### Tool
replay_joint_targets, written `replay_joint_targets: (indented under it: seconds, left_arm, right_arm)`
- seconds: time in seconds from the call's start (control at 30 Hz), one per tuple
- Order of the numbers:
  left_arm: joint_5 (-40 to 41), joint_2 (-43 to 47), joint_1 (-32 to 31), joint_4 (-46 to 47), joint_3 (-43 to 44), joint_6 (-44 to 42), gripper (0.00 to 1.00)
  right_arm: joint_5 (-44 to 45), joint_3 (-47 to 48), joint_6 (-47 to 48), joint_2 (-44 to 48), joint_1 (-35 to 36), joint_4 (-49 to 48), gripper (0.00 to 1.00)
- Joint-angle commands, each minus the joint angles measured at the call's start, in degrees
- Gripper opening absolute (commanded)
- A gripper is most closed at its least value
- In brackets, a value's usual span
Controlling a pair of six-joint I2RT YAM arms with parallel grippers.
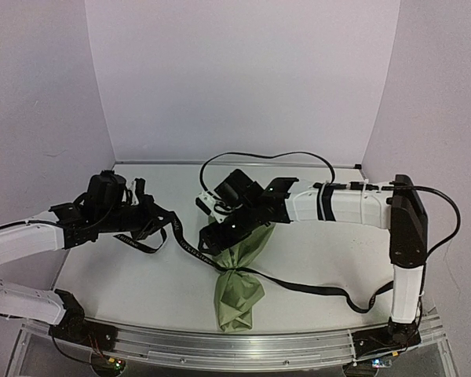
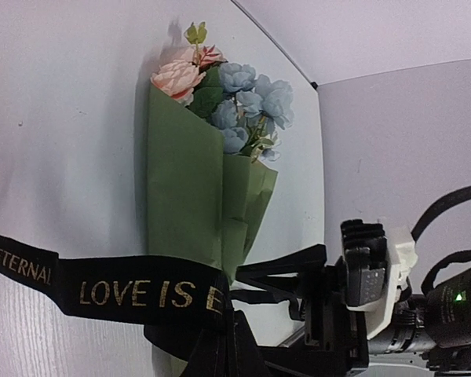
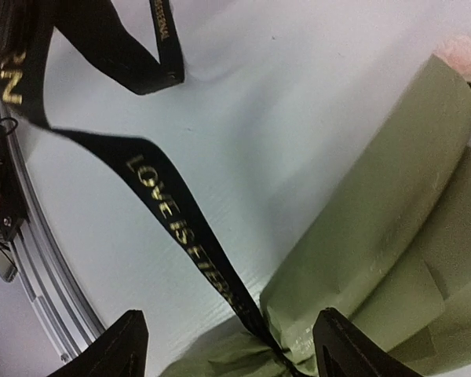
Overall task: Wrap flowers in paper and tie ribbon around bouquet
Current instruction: Cross the half-tied ribbon over the folded bouquet.
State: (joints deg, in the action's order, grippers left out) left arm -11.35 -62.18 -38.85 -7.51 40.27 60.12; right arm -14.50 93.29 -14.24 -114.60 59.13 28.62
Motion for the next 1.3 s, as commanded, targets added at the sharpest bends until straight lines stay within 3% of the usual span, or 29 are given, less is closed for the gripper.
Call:
replay_joint_targets:
  seconds: [0.0,0.3,0.57,0.67,0.93,1.27]
  left_arm:
    - [-1.8,3.2,-0.2,0.4,0.3,1.1,0.0]
    - [-2.2,4.4,-0.2,-0.2,0.7,1.6,0.0]
    - [-2.1,4.2,-0.1,-0.4,0.3,1.5,0.0]
    - [-2.4,3.8,-0.2,-0.4,0.3,1.2,0.0]
    - [-2.4,3.8,-0.2,-0.9,0.8,1.0,0.0]
    - [-2.6,3.5,-0.2,-0.8,1.0,1.1,0.0]
  right_arm:
    - [-1.0,4.9,-1.5,-2.8,1.1,-3.9,0.71]
    - [-1.0,7.8,-2.4,-6.2,2.2,-4.3,0.64]
    - [0.0,8.0,-3.7,-6.6,2.8,-4.5,0.48]
    - [0.7,8.3,-3.8,-6.4,2.8,-4.6,0.49]
    - [2.4,11.3,-2.9,-7.2,2.8,-4.7,0.62]
    - [1.4,15.8,-3.3,-9.8,2.8,-4.5,0.56]
